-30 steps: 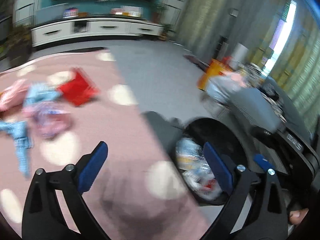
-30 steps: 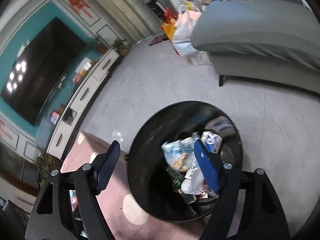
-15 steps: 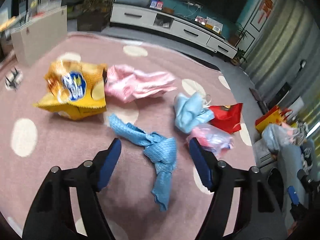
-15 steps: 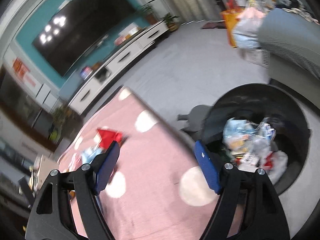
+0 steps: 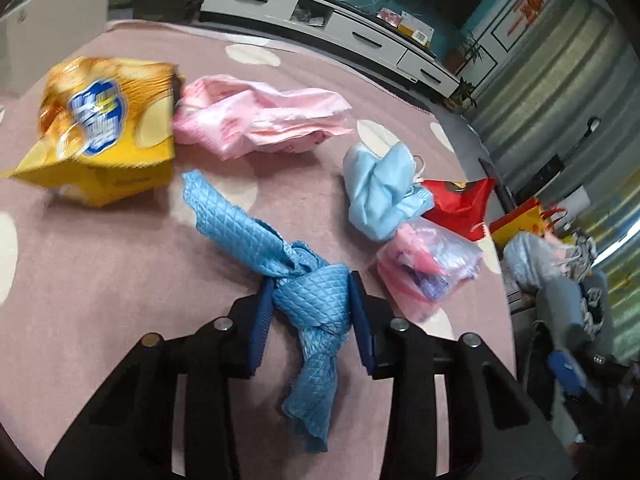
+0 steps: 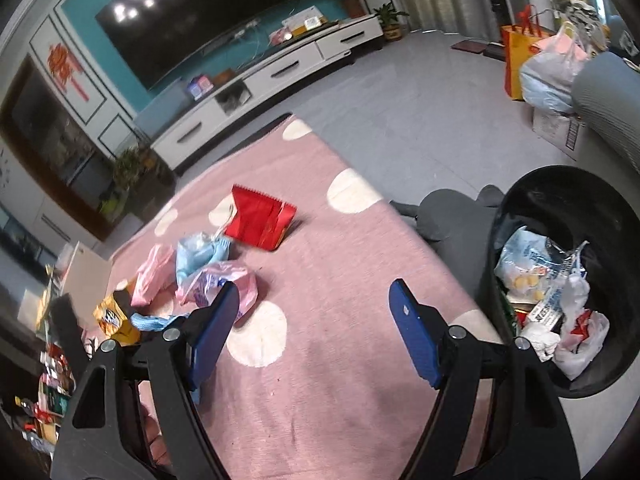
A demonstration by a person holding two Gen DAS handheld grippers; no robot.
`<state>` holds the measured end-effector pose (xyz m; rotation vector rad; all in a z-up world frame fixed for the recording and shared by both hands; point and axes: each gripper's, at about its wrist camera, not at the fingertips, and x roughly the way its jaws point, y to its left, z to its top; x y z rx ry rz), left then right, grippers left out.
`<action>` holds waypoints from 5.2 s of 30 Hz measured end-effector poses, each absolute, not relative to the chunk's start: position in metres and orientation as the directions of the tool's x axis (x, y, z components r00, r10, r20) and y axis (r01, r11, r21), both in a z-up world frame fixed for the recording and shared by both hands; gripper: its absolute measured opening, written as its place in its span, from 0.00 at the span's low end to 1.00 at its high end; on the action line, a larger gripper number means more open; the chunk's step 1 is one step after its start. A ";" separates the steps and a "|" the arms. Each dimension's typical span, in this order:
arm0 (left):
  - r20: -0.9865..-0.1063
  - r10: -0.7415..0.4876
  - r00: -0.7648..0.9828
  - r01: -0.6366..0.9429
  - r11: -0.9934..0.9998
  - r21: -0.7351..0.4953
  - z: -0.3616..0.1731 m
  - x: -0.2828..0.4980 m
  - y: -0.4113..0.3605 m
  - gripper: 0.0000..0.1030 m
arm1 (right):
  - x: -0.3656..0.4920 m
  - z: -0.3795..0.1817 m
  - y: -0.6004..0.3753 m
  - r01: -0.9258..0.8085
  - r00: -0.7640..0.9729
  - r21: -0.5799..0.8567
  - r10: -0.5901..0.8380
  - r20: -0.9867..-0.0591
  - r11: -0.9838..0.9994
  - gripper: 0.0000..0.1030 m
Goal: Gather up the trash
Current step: 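Grasp the blue quilted cloth with the left tool while the right grasps the pink plastic bag, then carry the blue cloth and pink plastic bag over the black bin, then open both tools over the bin, dropping the cloth and bag, then move both open tools back over the rug, then grasp the yellow potato chip bag with the left tool while the right grasps the blue face mask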
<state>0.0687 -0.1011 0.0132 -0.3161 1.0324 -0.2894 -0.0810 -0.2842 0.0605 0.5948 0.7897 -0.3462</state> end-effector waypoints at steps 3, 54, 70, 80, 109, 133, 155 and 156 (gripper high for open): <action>-0.785 -0.364 0.502 0.074 0.922 -0.381 0.020 0.051 -0.090 0.36 | -0.070 0.055 -0.279 0.484 0.650 0.371 -0.042 -0.759 0.792 0.74; -0.713 -0.390 0.582 0.100 0.905 -0.413 0.073 0.027 -0.055 0.38 | -0.032 0.071 -0.230 0.484 0.622 0.358 -0.026 -0.783 0.798 0.49; -0.680 -0.482 0.552 0.280 0.876 -0.393 0.093 0.000 -0.120 0.38 | -0.087 0.104 -0.295 0.613 0.677 0.387 -0.205 -0.707 0.689 0.50; -0.697 -0.539 0.472 0.440 0.830 -0.344 0.084 -0.017 -0.215 0.38 | -0.154 0.110 -0.364 0.754 0.627 0.421 -0.362 -0.690 0.504 0.51; -0.726 -0.686 0.049 0.713 0.533 -0.455 0.029 -0.071 -0.404 0.46 | -0.249 0.074 -0.441 0.872 0.482 0.469 -0.419 -0.769 0.142 0.60; -0.676 -0.324 0.662 0.233 0.946 -0.225 0.109 0.051 -0.132 0.97 | -0.169 0.092 -0.398 0.833 0.530 0.387 -0.367 -0.765 0.396 0.78; -0.802 -0.126 0.583 -0.021 0.985 -0.171 0.025 0.117 -0.013 0.97 | -0.103 0.092 -0.334 0.772 0.496 0.210 -0.361 -0.790 0.599 0.78; -0.802 -0.126 0.584 -0.025 0.985 -0.173 0.023 0.116 -0.012 0.97 | -0.101 0.091 -0.333 0.768 0.496 0.209 -0.357 -0.791 0.605 0.78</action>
